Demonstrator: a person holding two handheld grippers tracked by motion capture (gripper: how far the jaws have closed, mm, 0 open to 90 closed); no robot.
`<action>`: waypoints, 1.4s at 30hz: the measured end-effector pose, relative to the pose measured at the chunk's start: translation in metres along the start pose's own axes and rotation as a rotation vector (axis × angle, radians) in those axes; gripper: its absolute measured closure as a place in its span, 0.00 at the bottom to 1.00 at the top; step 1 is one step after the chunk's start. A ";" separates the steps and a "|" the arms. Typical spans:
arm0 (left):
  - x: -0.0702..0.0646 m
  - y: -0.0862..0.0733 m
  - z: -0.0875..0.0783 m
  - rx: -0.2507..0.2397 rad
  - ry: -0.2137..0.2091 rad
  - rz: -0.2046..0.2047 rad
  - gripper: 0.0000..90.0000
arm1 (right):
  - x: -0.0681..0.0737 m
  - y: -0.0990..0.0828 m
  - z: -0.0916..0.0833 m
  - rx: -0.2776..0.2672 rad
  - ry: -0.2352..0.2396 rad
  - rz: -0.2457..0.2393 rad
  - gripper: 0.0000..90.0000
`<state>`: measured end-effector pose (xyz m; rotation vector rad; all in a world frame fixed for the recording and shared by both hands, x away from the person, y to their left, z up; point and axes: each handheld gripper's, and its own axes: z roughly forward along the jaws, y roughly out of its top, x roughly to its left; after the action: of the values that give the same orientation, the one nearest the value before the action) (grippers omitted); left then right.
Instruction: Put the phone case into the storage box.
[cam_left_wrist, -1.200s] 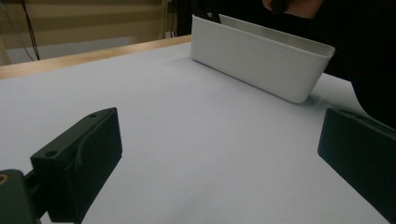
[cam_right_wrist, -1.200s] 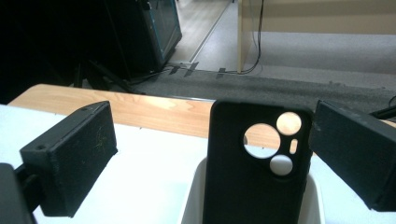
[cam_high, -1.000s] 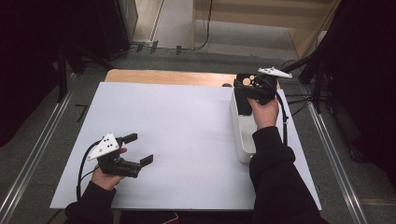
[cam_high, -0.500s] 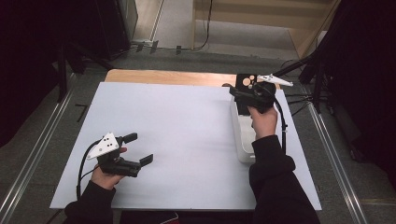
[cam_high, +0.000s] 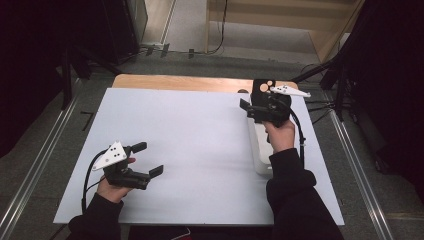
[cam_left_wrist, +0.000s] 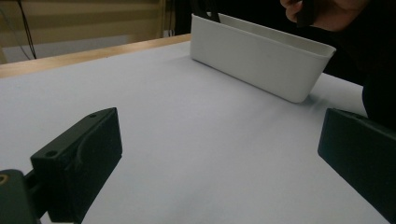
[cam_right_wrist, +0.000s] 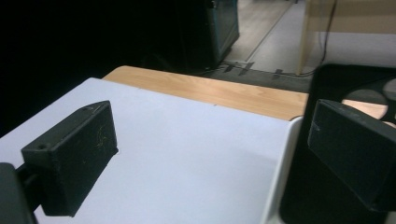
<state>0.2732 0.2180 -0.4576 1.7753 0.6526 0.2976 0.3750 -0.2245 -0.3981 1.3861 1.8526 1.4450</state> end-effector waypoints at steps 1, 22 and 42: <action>0.000 0.000 0.000 0.001 0.000 0.004 0.00 | 0.001 -0.001 0.000 0.000 0.009 -0.013 0.00; 0.000 0.001 -0.002 -0.001 -0.008 0.001 0.00 | 0.038 -0.023 -0.002 0.042 0.130 -0.068 0.13; 0.001 0.001 -0.002 0.001 -0.009 0.000 0.00 | 0.061 -0.045 -0.004 0.048 0.213 -0.122 0.15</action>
<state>0.2730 0.2199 -0.4560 1.7764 0.6458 0.2895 0.3259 -0.1721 -0.4218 1.1554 2.0771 1.5447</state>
